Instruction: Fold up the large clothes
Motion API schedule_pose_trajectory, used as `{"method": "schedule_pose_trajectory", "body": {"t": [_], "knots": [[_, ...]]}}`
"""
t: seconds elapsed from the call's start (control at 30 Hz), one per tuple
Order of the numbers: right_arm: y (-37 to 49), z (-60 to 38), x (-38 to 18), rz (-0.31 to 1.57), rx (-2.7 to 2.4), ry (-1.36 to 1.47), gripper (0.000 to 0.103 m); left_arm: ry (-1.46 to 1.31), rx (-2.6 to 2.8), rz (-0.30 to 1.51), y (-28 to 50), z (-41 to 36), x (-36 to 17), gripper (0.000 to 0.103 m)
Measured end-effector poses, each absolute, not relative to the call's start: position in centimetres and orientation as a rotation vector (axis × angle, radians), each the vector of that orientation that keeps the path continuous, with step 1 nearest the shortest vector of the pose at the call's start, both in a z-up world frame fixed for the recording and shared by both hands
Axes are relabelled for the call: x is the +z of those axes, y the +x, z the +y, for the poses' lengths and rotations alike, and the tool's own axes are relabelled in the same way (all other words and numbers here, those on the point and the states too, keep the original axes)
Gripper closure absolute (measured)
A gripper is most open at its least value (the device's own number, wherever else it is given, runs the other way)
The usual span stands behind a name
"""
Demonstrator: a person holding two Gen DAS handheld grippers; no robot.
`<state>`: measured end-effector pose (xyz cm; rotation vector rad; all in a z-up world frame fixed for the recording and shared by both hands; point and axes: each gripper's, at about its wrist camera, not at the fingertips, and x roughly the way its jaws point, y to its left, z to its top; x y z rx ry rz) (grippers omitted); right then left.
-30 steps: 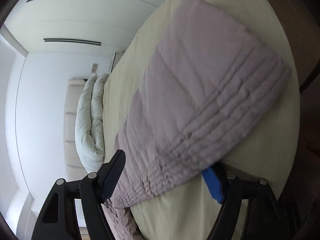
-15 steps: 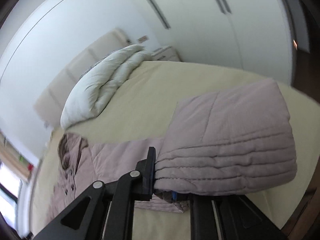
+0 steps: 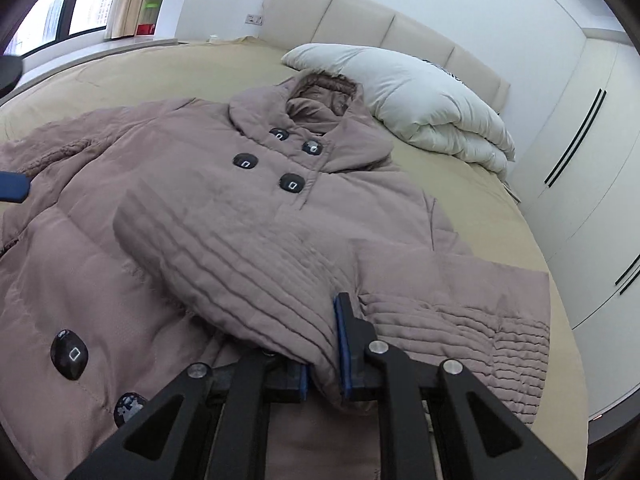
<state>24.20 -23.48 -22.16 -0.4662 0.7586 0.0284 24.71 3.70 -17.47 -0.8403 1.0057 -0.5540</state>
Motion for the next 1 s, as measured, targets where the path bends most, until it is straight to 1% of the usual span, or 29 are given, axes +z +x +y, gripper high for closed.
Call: {"method": "schedule_pose_trajectory", "body": {"t": [0.1, 0.2, 0.37, 0.4, 0.43, 0.47, 0.5, 0.53, 0.6, 0.63, 0.7, 0.73, 0.77, 0.8, 0.83, 0.87, 0.93, 1.0], "knots": [[23.7, -23.0, -21.9, 0.731, 0.036, -0.488, 0.088, -0.881, -0.588, 1.051, 27.1, 2.4, -18.5, 0.009], [23.1, -22.4, -22.3, 0.716, 0.047, -0.502, 0.088, -0.812, -0.610, 1.114, 29.2, 0.0, -19.0, 0.008], [21.6, -21.6, -21.8, 0.671, 0.059, -0.492, 0.088, -0.829, -0.639, 1.191, 30.5, -2.4, -20.4, 0.009], [21.5, -21.4, -21.6, 0.663, 0.069, -0.485, 0.088, -0.845, -0.641, 1.208, 30.8, -2.7, -20.9, 0.011], [21.4, -21.1, -21.5, 0.657, 0.080, -0.482, 0.087, -0.853, -0.636, 1.223, 31.0, -2.8, -21.2, 0.021], [21.3, -20.9, -21.4, 0.648, 0.081, -0.483, 0.087, -0.862, -0.636, 1.231, 31.2, -2.9, -21.4, 0.028], [21.3, -20.8, -21.3, 0.643, 0.078, -0.485, 0.087, -0.874, -0.640, 1.238, 31.3, -2.9, -21.6, 0.041], [21.4, -20.8, -21.1, 0.642, 0.074, -0.479, 0.085, -0.888, -0.645, 1.240, 31.4, -2.9, -21.8, 0.057], [21.7, -21.3, -20.9, 0.654, 0.067, -0.440, 0.084, -0.902, -0.662, 1.241, 31.8, -2.8, -22.0, 0.073], [21.9, -21.6, -20.7, 0.666, 0.073, -0.412, 0.084, -0.904, -0.667, 1.235, 32.0, -2.7, -21.9, 0.078], [21.9, -21.8, -20.4, 0.676, 0.087, -0.383, 0.080, -0.892, -0.674, 1.221, 32.5, -3.0, -21.4, 0.082], [21.8, -21.7, -20.3, 0.674, 0.090, -0.385, 0.072, -0.886, -0.675, 1.212, 32.7, -3.0, -21.0, 0.084], [21.8, -21.7, -20.3, 0.674, 0.095, -0.379, 0.057, -0.877, -0.673, 1.201, 32.9, -2.9, -20.6, 0.085], [21.7, -21.9, -20.0, 0.677, 0.101, -0.352, 0.051, -0.871, -0.671, 1.188, 33.1, -2.7, -20.1, 0.086], [21.5, -22.5, -19.6, 0.678, 0.115, -0.306, 0.040, -0.866, -0.666, 1.175, 33.4, -2.1, -19.6, 0.087], [21.1, -23.2, -19.1, 0.674, 0.123, -0.260, 0.035, -0.860, -0.657, 1.158, 33.6, -1.5, -19.2, 0.088], [20.4, -25.3, -18.2, 0.672, 0.109, -0.159, 0.033, -0.845, -0.637, 1.118, 34.3, 0.0, -18.2, 0.089], [20.0, -28.4, -17.4, 0.690, 0.099, 0.001, 0.033, -0.812, -0.599, 1.082, 35.2, 1.6, -17.2, 0.089]]}}
